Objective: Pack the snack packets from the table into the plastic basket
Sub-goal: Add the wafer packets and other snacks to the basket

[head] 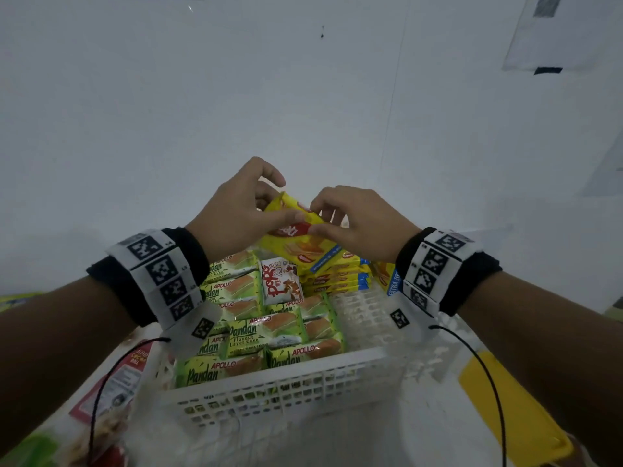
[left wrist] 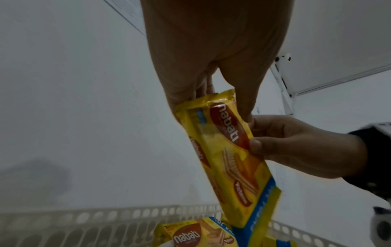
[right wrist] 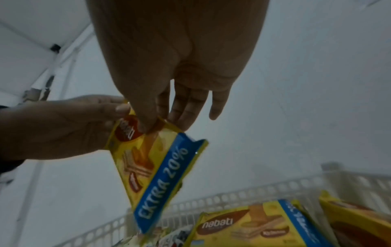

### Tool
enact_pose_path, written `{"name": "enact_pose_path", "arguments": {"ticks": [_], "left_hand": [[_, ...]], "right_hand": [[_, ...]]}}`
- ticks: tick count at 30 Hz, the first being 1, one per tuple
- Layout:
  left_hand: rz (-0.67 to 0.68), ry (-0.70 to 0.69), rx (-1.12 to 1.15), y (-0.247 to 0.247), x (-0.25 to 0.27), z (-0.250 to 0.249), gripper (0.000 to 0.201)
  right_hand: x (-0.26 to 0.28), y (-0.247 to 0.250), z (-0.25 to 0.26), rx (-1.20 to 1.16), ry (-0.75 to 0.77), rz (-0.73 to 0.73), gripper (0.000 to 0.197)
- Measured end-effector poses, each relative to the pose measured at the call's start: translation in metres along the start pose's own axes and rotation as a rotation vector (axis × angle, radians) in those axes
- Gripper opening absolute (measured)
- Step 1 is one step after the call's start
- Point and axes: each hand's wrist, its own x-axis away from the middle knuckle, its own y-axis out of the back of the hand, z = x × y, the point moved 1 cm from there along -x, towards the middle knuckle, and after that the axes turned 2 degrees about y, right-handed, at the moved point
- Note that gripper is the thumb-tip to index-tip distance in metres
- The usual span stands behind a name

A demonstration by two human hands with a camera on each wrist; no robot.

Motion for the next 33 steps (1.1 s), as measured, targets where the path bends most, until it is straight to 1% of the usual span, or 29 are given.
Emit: {"name": "enact_pose_path", "arguments": {"ticks": [2,5,7,8,9,11,12,13,14,16,17,18,19,22,24,26,30,31,33], "left_hand": [[-0.013,0.061,0.001,0.002,-0.002,0.005,0.056],[0.041,0.148,0.013,0.004,-0.003,0.013,0.040],[0.087,0.155,0.068,0.002,-0.002,0.015,0.035],[0.105,0.142,0.063,0.000,-0.001,0.014,0.032],[0.122,0.125,0.041,-0.002,0.000,0.012,0.029],[0.130,0.097,0.002,-0.007,0.001,0.007,0.027],[0.120,0.092,-0.013,-0.010,0.002,0.004,0.029],[0.110,0.095,-0.035,-0.012,0.004,0.002,0.037],[0.104,0.103,-0.069,-0.014,0.007,-0.001,0.050],[0.120,0.093,-0.168,-0.019,0.016,-0.005,0.081],[0.144,0.068,-0.207,-0.021,0.023,-0.009,0.089],[0.176,0.030,-0.237,-0.023,0.032,-0.012,0.089],[0.223,-0.025,-0.274,-0.025,0.042,-0.014,0.083],[0.400,-0.222,-0.352,-0.037,0.079,-0.016,0.055],[0.509,-0.278,-0.403,-0.048,0.100,-0.010,0.051],[0.586,-0.275,-0.464,-0.059,0.112,0.000,0.053],[0.663,-0.232,-0.482,-0.070,0.126,0.020,0.057],[0.676,-0.221,-0.485,-0.071,0.129,0.024,0.057],[0.652,-0.224,-0.455,-0.074,0.131,0.030,0.054]], "right_hand": [[0.004,0.002,-0.001,-0.112,-0.123,-0.025,0.023],[0.008,0.005,-0.007,-0.206,-0.244,-0.008,0.024],[0.010,0.006,-0.007,-0.216,-0.253,0.035,0.030],[0.011,0.006,-0.005,-0.227,-0.240,0.038,0.037],[0.012,0.007,-0.003,-0.240,-0.222,0.026,0.043],[0.013,0.010,0.003,-0.263,-0.191,-0.006,0.050],[0.013,0.011,0.004,-0.276,-0.188,-0.016,0.052],[0.013,0.013,0.004,-0.289,-0.192,-0.020,0.054],[0.013,0.014,0.002,-0.285,-0.202,-0.019,0.053],[0.015,0.017,-0.008,-0.215,-0.228,-0.003,0.042],[0.017,0.018,-0.014,-0.166,-0.249,0.021,0.036],[0.019,0.019,-0.021,-0.118,-0.276,0.063,0.031],[0.021,0.019,-0.027,-0.077,-0.304,0.113,0.028],[0.024,0.019,-0.040,-0.002,-0.392,0.256,0.026],[0.024,0.016,-0.045,0.056,-0.436,0.349,0.025],[0.024,0.012,-0.047,0.097,-0.457,0.445,0.025],[0.021,0.000,-0.047,0.143,-0.450,0.570,0.032],[0.020,-0.002,-0.047,0.149,-0.449,0.589,0.034],[0.017,-0.007,-0.050,0.134,-0.465,0.634,0.035]]}}
